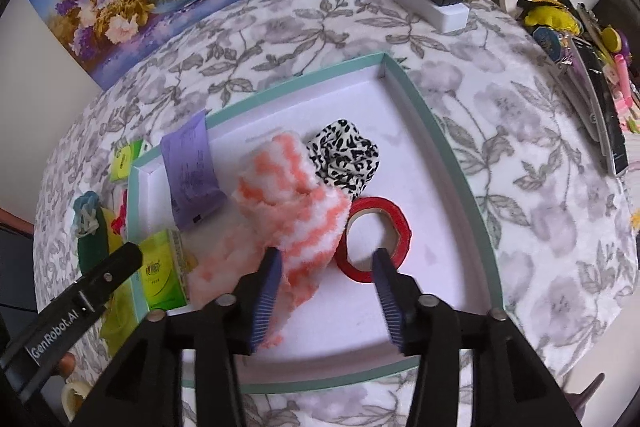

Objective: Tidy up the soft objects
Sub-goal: 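Carry both items over the white tray and release them inside, then move both tools back toward the remaining pile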

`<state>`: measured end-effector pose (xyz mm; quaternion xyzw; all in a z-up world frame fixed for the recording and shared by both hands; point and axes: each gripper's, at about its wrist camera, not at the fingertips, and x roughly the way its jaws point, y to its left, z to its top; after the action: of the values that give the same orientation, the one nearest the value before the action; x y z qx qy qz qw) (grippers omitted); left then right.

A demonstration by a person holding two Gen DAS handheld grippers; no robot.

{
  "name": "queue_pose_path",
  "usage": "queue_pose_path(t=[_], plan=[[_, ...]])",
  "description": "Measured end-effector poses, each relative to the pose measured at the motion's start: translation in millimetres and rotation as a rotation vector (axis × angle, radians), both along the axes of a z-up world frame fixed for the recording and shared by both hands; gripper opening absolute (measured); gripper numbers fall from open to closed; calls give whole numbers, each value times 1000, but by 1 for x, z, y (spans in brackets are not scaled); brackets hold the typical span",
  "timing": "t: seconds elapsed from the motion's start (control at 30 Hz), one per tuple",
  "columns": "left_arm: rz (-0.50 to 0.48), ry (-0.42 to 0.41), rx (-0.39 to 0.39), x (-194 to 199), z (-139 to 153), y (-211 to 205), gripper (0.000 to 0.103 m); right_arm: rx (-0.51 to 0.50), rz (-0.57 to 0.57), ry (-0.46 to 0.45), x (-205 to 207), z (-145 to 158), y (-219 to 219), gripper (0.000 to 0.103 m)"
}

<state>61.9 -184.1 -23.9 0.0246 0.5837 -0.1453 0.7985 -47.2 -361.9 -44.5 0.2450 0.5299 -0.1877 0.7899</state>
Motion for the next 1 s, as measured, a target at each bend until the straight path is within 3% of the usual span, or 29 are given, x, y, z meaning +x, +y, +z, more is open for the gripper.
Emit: queue_pose_path(t=[0.13,0.17,0.2,0.27,0.33,0.4,0.43,1.0], plan=[[29,3,17,4,-3,7,62,-1,-7,10,-1,-2,-2,63],[34,3,20,5,-3,8,68,-4,-7,15,-1,-3,-2,66],[39,1,22,5,-3,9,81,-8,-6,19,0,-4,-1,69],[48,-7,20,5,-3,11,87,-19,-5,24,1,-5,-1,73],[57,-16,29,6,-3,13,87,-29,-3,26,1,-6,-1,80],[64,-21,39,6,-3,14,87,-41,-7,25,2,-6,-1,99],[68,-20,42,7,-4,14,87,-46,-10,24,1,-6,-1,103],[144,8,87,16,-11,33,87,-84,-17,66,2,-11,-1,103]])
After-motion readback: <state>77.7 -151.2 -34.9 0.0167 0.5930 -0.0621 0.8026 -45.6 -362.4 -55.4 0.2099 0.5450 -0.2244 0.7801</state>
